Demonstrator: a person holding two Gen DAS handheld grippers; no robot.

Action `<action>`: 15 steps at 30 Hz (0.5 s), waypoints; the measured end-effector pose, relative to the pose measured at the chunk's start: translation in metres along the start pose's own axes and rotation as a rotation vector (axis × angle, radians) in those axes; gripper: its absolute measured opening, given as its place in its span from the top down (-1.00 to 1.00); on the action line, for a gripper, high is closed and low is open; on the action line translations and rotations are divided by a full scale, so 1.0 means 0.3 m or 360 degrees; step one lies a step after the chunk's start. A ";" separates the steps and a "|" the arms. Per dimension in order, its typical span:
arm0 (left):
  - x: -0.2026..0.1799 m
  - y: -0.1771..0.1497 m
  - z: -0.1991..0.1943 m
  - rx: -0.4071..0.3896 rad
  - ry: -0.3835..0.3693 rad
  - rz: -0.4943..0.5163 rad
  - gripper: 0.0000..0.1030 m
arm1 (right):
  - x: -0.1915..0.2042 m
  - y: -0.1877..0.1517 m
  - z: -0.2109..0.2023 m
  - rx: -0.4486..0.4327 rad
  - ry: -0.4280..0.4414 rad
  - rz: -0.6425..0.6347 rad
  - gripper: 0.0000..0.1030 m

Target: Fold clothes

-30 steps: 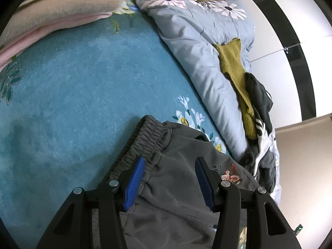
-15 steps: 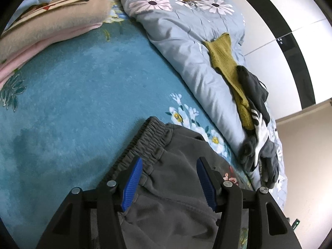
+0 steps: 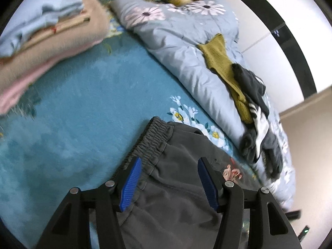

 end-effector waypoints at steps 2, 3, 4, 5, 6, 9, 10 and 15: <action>-0.011 -0.009 -0.027 0.0006 0.0029 0.0092 -0.18 | -0.026 -0.041 -0.031 0.0010 0.0011 0.0015 0.16; -0.013 -0.015 -0.038 0.0011 0.0046 0.0135 -0.18 | -0.043 -0.061 -0.047 0.0014 0.0010 0.0025 0.16; -0.006 -0.029 -0.043 0.0031 0.0083 0.0161 -0.18 | -0.060 -0.080 -0.063 0.0018 0.0009 0.0034 0.16; 0.013 -0.052 -0.041 0.0068 0.0140 0.0167 -0.18 | -0.077 -0.100 -0.079 0.0021 0.0008 0.0044 0.16; 0.037 -0.074 -0.038 0.0096 0.0185 0.0143 -0.18 | -0.105 -0.117 -0.094 0.0023 0.0001 0.0067 0.16; 0.100 -0.126 -0.038 0.0133 0.0242 0.0007 -0.18 | -0.192 -0.168 -0.139 0.0028 -0.0024 0.0136 0.15; 0.118 -0.138 -0.038 0.0143 0.0266 -0.0030 -0.18 | -0.220 -0.182 -0.151 0.0030 -0.0039 0.0155 0.15; 0.154 -0.158 -0.032 0.0192 0.0346 -0.0116 -0.18 | -0.344 -0.232 -0.204 0.0014 -0.0095 0.0269 0.15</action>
Point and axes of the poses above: each gripper's, at about its wrist camera, not at the fingertips, and z roughly the way its jaws point, x to its left, y to its top, the point moved 5 cm from there along z, roughly the way its jaws point, and after that the axes turned 13 degrees about -x, right-handed, at the moved point
